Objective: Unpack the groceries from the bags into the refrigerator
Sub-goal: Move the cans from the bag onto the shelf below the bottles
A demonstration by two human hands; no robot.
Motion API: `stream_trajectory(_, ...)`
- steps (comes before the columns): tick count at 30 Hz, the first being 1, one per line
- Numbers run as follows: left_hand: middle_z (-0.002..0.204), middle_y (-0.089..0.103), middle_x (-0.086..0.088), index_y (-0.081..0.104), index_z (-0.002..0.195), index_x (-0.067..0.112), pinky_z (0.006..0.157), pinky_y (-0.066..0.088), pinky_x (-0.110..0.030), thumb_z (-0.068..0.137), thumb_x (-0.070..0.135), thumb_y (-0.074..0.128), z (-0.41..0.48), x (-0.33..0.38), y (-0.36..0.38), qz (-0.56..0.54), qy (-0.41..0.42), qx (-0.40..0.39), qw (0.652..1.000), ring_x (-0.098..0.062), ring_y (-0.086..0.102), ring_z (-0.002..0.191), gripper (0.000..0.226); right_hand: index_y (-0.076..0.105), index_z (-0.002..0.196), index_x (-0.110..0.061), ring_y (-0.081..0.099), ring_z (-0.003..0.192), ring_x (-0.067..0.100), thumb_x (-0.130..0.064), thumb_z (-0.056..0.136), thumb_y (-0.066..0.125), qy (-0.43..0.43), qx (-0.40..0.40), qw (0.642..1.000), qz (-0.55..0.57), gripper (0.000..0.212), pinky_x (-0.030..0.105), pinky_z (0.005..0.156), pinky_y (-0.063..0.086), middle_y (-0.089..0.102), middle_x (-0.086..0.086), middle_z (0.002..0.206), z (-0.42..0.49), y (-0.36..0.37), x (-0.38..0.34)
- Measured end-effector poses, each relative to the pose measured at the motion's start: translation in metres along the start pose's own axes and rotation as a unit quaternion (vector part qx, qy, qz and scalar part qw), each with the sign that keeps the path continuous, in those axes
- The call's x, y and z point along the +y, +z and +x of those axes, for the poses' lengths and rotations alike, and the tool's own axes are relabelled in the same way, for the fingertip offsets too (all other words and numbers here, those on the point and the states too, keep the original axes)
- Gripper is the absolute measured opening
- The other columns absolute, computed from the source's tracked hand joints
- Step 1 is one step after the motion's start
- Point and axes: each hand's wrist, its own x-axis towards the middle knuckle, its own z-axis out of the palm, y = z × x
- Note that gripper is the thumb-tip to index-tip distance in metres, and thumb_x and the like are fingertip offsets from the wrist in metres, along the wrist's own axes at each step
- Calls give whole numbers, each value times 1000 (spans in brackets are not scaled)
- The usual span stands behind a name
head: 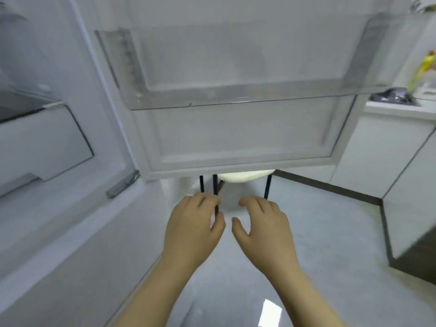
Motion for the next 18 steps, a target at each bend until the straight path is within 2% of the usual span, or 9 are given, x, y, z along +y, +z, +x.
stream_trajectory(3,86,68,1,69,91,15,61,46,-26,77,23,60,-4,65,38,-41,39,-52,997,-19,64,75,19,64,100,-18,63,89,23,-31,75,61,63,-4,998,-32,28,34,71,48,67,-2,98,-32,-38,60)
stream_trajectory(5,87,67,2,68,92,15,63,43,-23,73,18,71,-8,109,62,-66,76,-82,992,-18,64,76,19,63,102,-18,62,92,20,-30,78,60,103,4,994,-48,27,31,75,46,66,-5,100,-56,-66,98)
stream_trajectory(7,88,67,3,68,92,16,63,44,-24,72,17,74,-11,154,83,-87,105,-104,985,-18,64,78,21,60,111,-21,57,104,16,-31,85,56,145,1,987,-64,29,30,85,42,62,-8,110,-79,-94,132)
stream_trajectory(10,96,67,3,67,100,17,73,47,-29,80,21,65,-19,219,113,-121,150,-126,973,-19,62,89,20,52,124,-24,46,118,11,-33,91,49,197,6,977,-77,34,24,96,34,53,-11,125,-116,-135,178)
stream_trajectory(12,105,65,4,65,108,18,81,38,-24,86,25,60,-28,259,129,-140,185,-144,962,-17,59,99,24,47,128,-26,41,122,8,-35,93,46,242,16,966,-86,36,22,98,30,49,-13,129,-140,-160,202)
stream_trajectory(15,117,60,7,60,119,22,84,32,-18,92,30,51,-41,316,147,-184,247,-173,936,-12,53,109,30,44,129,-28,38,124,7,-37,94,44,312,34,944,-98,37,22,99,29,46,-14,132,-177,-191,232)
stream_trajectory(18,121,57,10,56,122,25,87,34,-17,94,34,47,-52,366,163,-218,297,-199,908,-8,51,110,31,41,130,-30,36,125,6,-38,95,41,379,55,916,-119,36,22,101,28,44,-16,134,-210,-217,255)
